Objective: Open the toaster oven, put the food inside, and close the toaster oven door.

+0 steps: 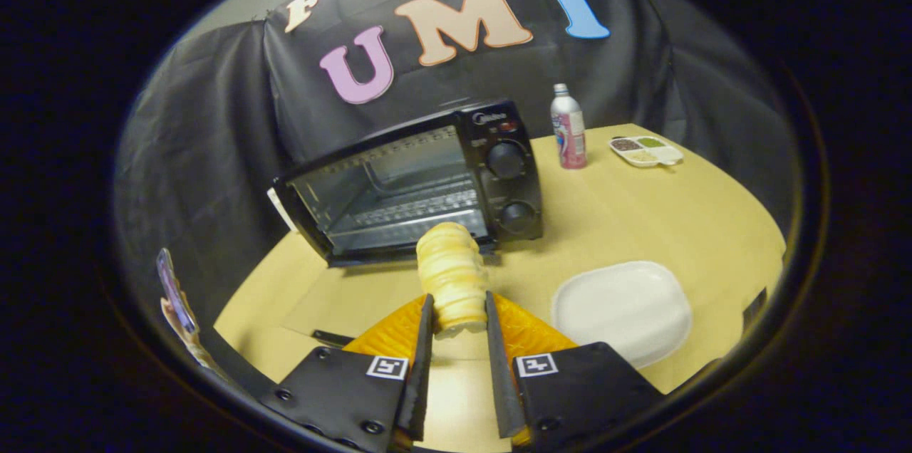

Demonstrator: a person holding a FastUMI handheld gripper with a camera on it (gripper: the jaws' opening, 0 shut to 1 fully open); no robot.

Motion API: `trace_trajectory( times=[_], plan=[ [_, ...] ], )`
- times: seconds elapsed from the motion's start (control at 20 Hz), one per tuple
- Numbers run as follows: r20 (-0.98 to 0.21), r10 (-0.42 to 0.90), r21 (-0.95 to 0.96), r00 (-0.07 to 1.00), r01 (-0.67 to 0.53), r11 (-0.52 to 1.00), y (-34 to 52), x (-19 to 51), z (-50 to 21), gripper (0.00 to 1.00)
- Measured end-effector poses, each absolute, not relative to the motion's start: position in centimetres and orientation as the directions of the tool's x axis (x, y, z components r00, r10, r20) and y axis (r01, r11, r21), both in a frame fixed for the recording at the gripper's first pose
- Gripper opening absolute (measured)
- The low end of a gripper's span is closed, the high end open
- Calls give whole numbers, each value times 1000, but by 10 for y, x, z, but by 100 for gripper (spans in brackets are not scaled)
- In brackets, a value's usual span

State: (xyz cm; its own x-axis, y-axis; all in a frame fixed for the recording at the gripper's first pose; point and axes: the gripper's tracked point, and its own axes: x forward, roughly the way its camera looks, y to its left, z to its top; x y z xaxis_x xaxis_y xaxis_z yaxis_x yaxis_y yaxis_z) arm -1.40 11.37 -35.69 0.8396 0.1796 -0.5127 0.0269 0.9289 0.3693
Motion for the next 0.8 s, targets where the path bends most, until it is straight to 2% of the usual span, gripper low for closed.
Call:
trace_trajectory(
  times=[0.2, 0.4, 0.8],
  plan=[
    [-461, 202, 493, 864, 60, 868, 159, 26, -349, 40],
    [-443, 176, 530, 879, 98, 842, 180, 71, -344, 40],
    [-463, 24, 526, 886, 252, 812, 177, 131, -353, 40]
  ],
)
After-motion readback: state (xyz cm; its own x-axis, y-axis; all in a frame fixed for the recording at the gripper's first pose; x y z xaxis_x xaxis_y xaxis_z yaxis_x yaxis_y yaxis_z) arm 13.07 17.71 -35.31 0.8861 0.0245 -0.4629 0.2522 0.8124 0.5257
